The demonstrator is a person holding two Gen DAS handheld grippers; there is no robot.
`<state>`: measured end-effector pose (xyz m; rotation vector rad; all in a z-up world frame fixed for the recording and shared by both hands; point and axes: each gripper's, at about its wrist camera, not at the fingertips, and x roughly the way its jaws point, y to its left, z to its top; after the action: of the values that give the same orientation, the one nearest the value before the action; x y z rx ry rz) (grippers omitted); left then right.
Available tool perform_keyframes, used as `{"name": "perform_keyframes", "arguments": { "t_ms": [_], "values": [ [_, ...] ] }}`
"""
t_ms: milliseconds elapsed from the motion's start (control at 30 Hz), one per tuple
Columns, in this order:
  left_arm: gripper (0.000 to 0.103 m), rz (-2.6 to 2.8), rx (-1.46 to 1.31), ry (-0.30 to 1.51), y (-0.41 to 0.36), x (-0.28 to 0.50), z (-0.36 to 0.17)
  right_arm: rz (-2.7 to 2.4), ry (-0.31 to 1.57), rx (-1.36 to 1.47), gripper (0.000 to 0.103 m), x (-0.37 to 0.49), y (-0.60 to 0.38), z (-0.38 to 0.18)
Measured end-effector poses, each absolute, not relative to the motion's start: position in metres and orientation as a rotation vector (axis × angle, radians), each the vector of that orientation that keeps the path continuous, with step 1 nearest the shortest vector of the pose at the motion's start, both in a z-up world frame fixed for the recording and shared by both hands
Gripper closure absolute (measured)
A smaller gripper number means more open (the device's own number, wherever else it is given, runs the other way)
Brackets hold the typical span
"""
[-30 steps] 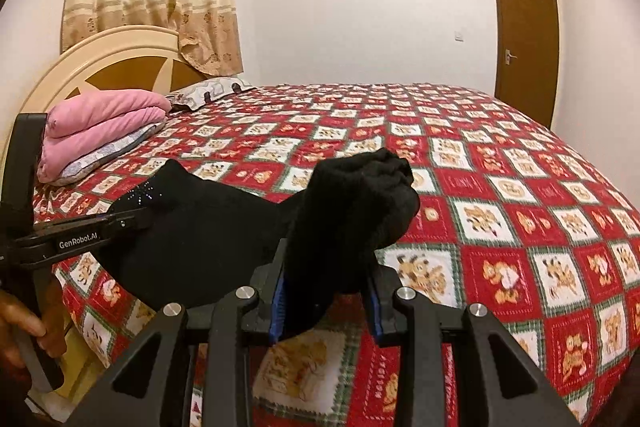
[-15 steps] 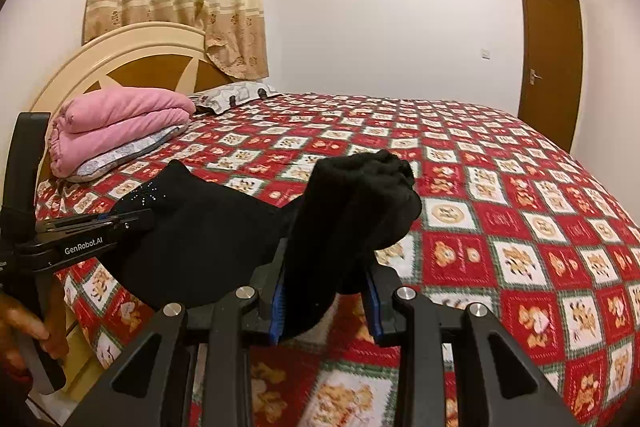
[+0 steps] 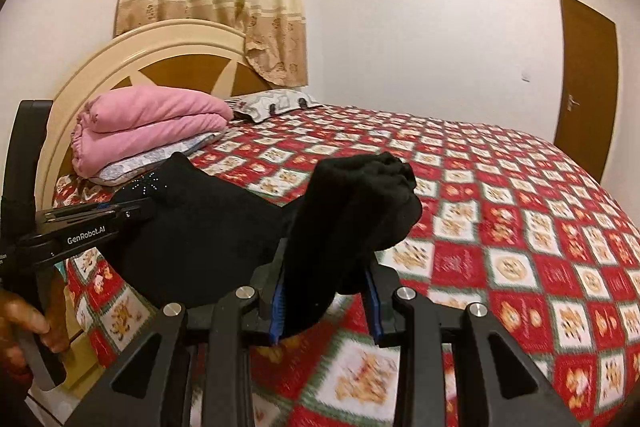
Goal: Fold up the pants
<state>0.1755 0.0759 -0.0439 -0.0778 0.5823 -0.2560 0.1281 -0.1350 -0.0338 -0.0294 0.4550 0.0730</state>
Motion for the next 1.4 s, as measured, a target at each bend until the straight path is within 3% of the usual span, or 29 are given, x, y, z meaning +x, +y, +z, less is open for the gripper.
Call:
{"name": "perform_keyframes", "arguments": {
  "t_ms": [500,933,1100,1133,1167,1200,1233,1267,1400],
  "values": [
    [0.084,-0.05,-0.074,0.535,0.117,0.223,-0.039,0.176,0.428,-0.122,0.07,0.227,-0.085,-0.037],
    [0.084,0.038,-0.047,0.755,0.124,0.263,-0.118,0.196,0.698,-0.092,0.07,0.291,-0.089,-0.124],
    [0.068,0.053,-0.019,0.803,0.125,0.26,-0.132,0.199,0.736,-0.109,0.063,0.288,-0.091,-0.136],
    [0.064,0.055,-0.017,0.804,0.127,0.259,-0.134,0.196,0.744,-0.101,0.054,0.289,-0.093,-0.136],
    [0.047,0.071,-0.009,0.802,0.129,0.258,-0.135,0.187,0.763,-0.089,0.038,0.29,-0.098,-0.138],
    [0.021,0.106,0.007,0.798,0.132,0.256,-0.136,0.175,0.779,-0.076,0.031,0.291,-0.103,-0.139],
    [0.01,0.153,0.022,0.801,0.138,0.255,-0.136,0.172,0.787,-0.062,0.024,0.292,-0.107,-0.14],
    [0.0,0.178,0.018,0.808,0.144,0.254,-0.137,0.187,0.8,-0.011,0.024,0.291,-0.117,-0.139],
    [0.0,0.128,-0.149,0.86,0.181,0.248,-0.138,0.205,0.78,0.196,0.024,0.274,-0.154,-0.131]
  ]
}}
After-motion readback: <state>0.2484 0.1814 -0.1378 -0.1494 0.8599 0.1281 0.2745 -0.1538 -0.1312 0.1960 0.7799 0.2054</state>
